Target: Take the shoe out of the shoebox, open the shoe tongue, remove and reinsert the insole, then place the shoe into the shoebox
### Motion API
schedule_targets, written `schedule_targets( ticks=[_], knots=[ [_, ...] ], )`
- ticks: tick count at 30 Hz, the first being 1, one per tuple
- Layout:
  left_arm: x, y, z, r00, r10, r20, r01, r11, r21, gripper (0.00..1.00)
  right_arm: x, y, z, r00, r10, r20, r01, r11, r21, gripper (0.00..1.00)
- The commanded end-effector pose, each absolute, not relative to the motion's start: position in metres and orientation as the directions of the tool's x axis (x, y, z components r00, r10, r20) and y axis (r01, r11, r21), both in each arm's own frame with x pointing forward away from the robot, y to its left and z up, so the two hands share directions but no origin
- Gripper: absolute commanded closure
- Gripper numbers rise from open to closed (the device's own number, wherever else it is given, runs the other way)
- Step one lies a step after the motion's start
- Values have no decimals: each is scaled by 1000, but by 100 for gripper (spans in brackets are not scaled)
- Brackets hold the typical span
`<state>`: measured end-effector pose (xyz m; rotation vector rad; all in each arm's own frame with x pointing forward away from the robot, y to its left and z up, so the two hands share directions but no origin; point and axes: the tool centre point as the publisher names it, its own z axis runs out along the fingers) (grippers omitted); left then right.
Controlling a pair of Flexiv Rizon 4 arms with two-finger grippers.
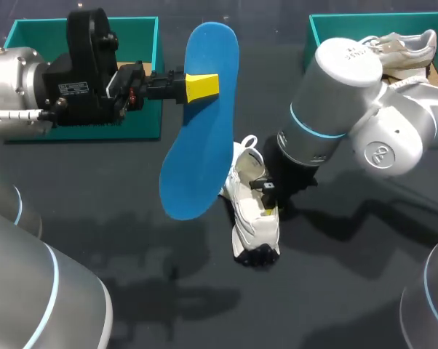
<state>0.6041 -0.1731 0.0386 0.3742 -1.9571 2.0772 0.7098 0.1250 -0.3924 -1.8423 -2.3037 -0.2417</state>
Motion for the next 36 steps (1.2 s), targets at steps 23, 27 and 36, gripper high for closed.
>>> schedule_targets(
  ticks=[23, 27, 36],
  knots=[
    [604, -173, 38, -933, 15, 361, -361, -58, -931, 100, 687, 94, -331, -134, 923, 362, 986, 161, -46, 0],
    [604, -173, 38, -933, 15, 361, -361, -58, -931, 100, 685, 91, -317, -122, 895, 430, 983, 169, -73, 0],
    [604, -173, 38, -933, 15, 361, -361, -58, -931, 100, 684, 91, -311, -110, 887, 448, 980, 172, -99, 0]
  ],
)
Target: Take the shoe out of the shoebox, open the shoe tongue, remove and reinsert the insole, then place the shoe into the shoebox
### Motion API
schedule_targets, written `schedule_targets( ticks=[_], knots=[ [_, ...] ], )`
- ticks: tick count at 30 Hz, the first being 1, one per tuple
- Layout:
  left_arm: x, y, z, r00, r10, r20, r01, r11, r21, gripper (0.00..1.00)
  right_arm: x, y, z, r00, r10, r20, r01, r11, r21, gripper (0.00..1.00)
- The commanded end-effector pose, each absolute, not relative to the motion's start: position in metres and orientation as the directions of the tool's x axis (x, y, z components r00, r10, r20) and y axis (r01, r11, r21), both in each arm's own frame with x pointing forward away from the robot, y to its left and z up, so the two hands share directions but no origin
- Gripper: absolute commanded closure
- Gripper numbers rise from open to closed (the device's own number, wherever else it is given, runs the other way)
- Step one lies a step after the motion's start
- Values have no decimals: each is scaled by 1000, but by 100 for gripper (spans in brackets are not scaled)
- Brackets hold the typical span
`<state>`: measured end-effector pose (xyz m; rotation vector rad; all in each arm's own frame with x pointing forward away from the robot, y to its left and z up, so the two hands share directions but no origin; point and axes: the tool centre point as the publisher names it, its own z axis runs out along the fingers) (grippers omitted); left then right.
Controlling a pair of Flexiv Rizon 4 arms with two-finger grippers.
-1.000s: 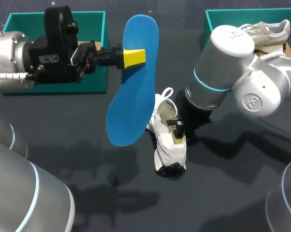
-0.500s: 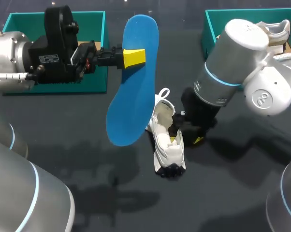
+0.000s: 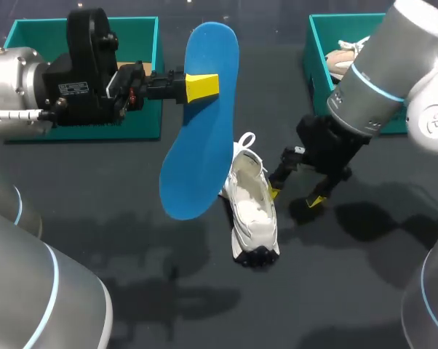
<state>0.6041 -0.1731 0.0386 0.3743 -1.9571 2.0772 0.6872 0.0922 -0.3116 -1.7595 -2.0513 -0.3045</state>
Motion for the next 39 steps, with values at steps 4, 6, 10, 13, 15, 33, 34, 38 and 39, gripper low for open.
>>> schedule_targets(
  ticks=[4, 6, 10, 13, 15, 33, 34, 38, 39],
  knots=[
    [604, -173, 38, -933, 15, 361, -361, -58, -931, 100, 684, 91, -311, -110, 887, 448, 980, 172, -99, 0],
    [604, -173, 38, -933, 15, 361, -361, -58, -931, 100, 684, 91, -311, -110, 887, 448, 980, 172, -99, 0],
    [604, -173, 38, -933, 15, 361, -361, -58, -931, 100, 683, 89, -308, -107, 870, 481, 981, 172, -93, 0],
    [604, -173, 38, -933, 15, 361, -361, -58, -931, 100, 683, 86, -302, -101, 852, 514, 981, 172, -92, 0],
    [604, -173, 38, -933, 15, 361, -361, -58, -931, 100, 684, 84, -298, -97, 842, 530, 980, 173, -96, 0],
    [604, -173, 38, -933, 15, 361, -361, -58, -931, 100, 684, 78, -276, -125, 753, 646, 971, 227, -77, 0],
    [604, -173, 38, -933, 15, 361, -361, -58, -931, 100, 684, 78, -276, -125, 753, 646, 971, 227, -77, 0],
    [610, -174, 31, -984, -12, 177, -177, -6, -984, 100, 691, 82, -275, -71, 712, 698, 972, 208, -113, 0],
    [612, -174, 31, -992, -5, 127, -127, 3, -992, 100, 693, 82, -273, -61, 694, 717, 972, 203, -114, 0]
  ],
)
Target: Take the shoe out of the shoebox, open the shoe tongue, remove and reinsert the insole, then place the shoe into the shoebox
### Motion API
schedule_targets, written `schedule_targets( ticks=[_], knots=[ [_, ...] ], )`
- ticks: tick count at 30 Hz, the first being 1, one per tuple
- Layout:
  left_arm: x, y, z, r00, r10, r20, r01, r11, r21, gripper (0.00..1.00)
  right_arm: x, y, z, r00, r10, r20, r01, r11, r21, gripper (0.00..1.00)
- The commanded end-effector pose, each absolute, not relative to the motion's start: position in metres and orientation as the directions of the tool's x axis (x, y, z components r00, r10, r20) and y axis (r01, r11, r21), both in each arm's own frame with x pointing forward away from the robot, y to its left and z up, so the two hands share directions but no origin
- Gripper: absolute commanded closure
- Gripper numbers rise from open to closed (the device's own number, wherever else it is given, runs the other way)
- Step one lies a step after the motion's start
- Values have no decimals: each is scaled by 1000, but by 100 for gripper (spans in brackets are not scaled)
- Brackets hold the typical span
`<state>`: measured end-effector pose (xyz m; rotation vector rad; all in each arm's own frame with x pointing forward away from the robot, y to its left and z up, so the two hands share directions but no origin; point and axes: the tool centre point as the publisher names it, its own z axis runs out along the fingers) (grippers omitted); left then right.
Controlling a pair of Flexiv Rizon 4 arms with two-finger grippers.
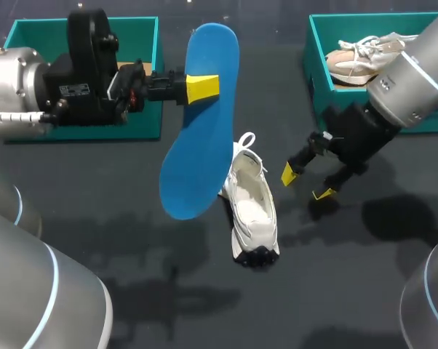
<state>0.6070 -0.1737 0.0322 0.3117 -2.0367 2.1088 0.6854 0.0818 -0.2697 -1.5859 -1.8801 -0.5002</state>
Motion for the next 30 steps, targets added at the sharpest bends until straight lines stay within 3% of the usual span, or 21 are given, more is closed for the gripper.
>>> schedule_targets(
  ticks=[1, 11, 26, 30],
  knots=[
    [613, -174, 31, -997, -1, 79, -79, 12, -997, 100, 694, 83, -272, -59, 686, 725, 973, 204, -113, 0],
    [648, -176, 19, -930, 67, -362, 366, 61, -928, 100, 705, 92, -250, -62, 546, 835, 974, 218, -70, 0],
    [657, -180, 16, -942, 38, -334, 336, 87, -938, 100, 705, 93, -246, -81, 510, 856, 976, 214, -35, 0],
    [657, -181, 11, -896, 39, -442, 444, 86, -892, 100, 708, 95, -245, -55, 508, 860, 978, 202, -57, 0]
  ],
)
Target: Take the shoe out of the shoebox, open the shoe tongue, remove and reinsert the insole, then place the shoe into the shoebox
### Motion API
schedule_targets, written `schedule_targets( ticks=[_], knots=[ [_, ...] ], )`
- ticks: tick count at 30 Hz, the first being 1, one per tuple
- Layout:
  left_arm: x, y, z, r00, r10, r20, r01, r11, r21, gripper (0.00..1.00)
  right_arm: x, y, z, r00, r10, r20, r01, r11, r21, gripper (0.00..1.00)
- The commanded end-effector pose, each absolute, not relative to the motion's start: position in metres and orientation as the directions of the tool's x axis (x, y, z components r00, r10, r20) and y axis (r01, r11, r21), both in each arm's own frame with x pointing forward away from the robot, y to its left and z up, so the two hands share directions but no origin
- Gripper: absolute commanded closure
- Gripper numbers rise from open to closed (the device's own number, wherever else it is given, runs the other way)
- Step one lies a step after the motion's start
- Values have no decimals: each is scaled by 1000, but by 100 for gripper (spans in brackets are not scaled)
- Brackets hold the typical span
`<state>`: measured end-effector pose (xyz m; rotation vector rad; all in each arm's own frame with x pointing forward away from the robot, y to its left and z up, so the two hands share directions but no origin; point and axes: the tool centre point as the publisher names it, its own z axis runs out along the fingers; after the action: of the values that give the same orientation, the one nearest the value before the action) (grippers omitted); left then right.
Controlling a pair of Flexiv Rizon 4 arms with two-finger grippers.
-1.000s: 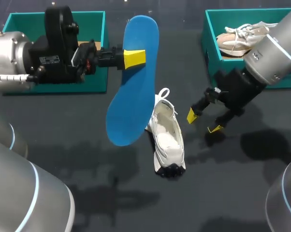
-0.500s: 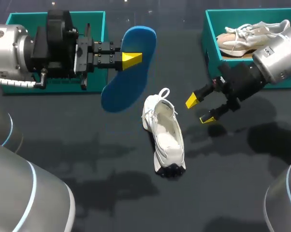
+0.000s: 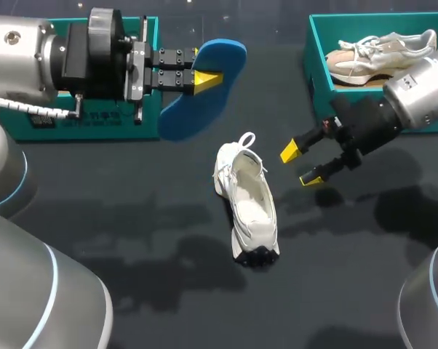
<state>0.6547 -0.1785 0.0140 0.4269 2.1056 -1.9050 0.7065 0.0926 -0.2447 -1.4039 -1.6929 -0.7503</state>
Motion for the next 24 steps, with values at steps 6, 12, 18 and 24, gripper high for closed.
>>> schedule_targets(
  ticks=[6, 12, 18, 24],
  knots=[
    [661, -183, 0, -777, 35, -628, 627, 127, -769, 100, 713, 95, -241, -39, 468, 883, 978, 200, -62, 0],
    [670, -186, -12, -675, 34, -737, 729, 187, -659, 100, 716, 94, -235, -37, 430, 902, 976, 211, -61, 0],
    [680, -187, -19, -525, 47, -850, 825, 272, -495, 100, 719, 93, -232, -28, 362, 932, 973, 224, -59, 0],
    [683, -185, -21, -558, 34, -829, 801, 281, -528, 100, 721, 93, -231, -28, 359, 933, 972, 226, -57, 0]
  ],
)
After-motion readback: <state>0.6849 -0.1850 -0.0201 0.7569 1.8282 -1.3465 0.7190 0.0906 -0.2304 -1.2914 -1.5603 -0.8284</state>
